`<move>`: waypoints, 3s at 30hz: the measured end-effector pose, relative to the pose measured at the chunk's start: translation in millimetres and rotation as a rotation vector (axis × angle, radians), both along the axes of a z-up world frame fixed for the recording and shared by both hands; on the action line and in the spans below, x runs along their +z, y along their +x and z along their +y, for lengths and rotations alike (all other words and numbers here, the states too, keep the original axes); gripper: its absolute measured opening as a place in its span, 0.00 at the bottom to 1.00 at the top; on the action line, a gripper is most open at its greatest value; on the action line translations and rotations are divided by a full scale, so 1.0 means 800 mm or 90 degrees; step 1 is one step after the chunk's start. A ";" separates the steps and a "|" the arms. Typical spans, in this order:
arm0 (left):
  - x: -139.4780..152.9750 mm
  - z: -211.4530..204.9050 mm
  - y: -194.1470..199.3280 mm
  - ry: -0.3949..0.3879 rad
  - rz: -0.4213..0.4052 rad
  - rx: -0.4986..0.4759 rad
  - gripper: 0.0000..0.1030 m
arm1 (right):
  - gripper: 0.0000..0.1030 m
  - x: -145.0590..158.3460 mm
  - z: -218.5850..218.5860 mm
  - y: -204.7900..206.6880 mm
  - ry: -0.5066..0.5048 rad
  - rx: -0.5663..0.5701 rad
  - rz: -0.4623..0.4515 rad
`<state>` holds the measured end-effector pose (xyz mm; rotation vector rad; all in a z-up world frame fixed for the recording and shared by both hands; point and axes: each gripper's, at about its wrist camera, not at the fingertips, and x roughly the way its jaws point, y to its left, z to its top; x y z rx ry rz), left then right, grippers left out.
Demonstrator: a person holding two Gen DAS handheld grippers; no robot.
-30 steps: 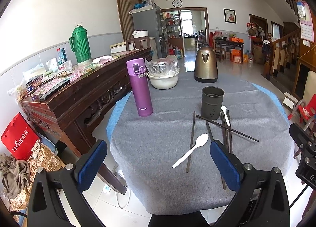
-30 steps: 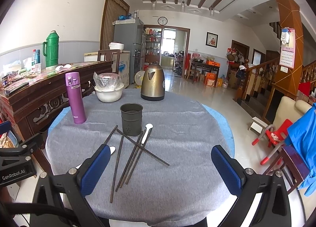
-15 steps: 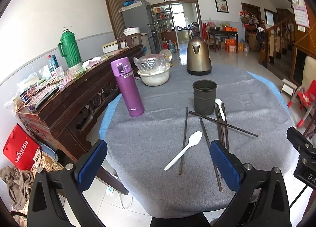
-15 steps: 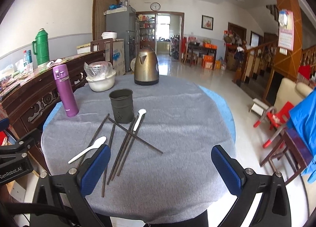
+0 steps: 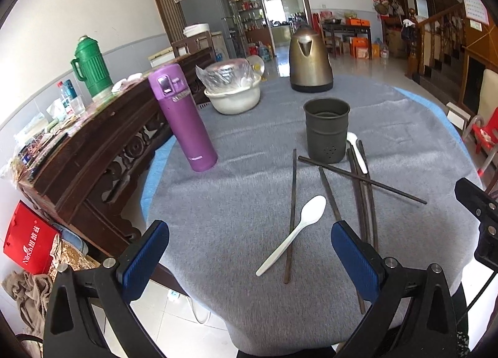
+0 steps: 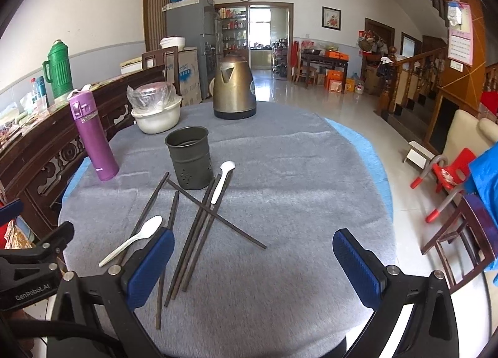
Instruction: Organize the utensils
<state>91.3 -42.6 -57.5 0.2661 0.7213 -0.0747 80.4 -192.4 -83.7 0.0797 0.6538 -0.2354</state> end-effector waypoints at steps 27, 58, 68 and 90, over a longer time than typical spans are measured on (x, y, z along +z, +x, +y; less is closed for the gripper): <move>-0.065 -0.045 0.133 0.008 0.130 -0.016 1.00 | 1.00 -0.049 -0.056 0.153 0.046 -0.008 0.094; -0.087 -0.053 0.173 0.015 0.159 -0.018 1.00 | 1.00 -0.074 -0.078 0.189 0.099 -0.016 0.128; -0.090 -0.001 0.233 -0.009 0.157 0.079 1.00 | 0.83 -0.092 -0.068 0.228 0.144 0.031 0.158; -0.128 0.069 0.277 -0.087 0.234 0.135 1.00 | 0.78 -0.112 -0.063 0.263 0.205 0.036 0.223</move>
